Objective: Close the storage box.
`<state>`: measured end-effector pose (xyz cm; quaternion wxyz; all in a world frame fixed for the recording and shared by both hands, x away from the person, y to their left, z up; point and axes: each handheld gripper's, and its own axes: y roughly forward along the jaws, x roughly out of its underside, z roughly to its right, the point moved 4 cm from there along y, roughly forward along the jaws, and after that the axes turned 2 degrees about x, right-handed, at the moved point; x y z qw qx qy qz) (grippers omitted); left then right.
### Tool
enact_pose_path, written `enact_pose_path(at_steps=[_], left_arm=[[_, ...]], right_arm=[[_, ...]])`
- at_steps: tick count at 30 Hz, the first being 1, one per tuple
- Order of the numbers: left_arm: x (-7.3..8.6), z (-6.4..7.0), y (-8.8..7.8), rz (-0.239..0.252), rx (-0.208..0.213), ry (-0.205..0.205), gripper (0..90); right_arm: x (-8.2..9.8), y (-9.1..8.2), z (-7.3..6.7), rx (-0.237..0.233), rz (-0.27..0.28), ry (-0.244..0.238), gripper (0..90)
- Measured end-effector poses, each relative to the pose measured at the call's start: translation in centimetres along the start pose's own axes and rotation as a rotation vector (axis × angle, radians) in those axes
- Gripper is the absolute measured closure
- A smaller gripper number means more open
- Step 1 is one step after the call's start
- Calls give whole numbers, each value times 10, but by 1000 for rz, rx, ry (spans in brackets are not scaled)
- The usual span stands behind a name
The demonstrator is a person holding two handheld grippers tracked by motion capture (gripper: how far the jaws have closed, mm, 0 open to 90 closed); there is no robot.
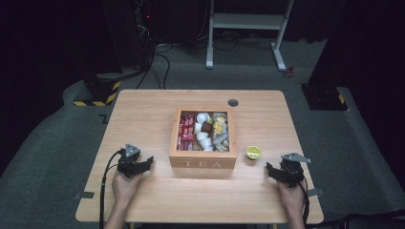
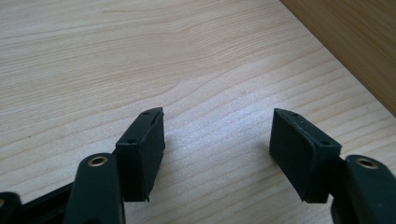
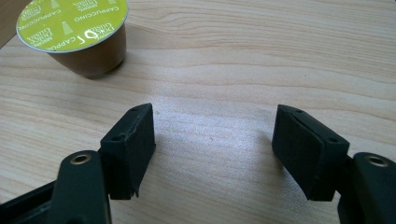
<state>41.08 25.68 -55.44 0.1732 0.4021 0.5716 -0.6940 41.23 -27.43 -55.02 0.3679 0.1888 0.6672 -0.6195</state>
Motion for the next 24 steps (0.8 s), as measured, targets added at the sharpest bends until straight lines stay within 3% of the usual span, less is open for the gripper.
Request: enact_pose_path(at_steps=[24], left_arm=[[0,0,0,-4,6,13,333]], right_arm=[[0,0,0,-2,2,-2,300]])
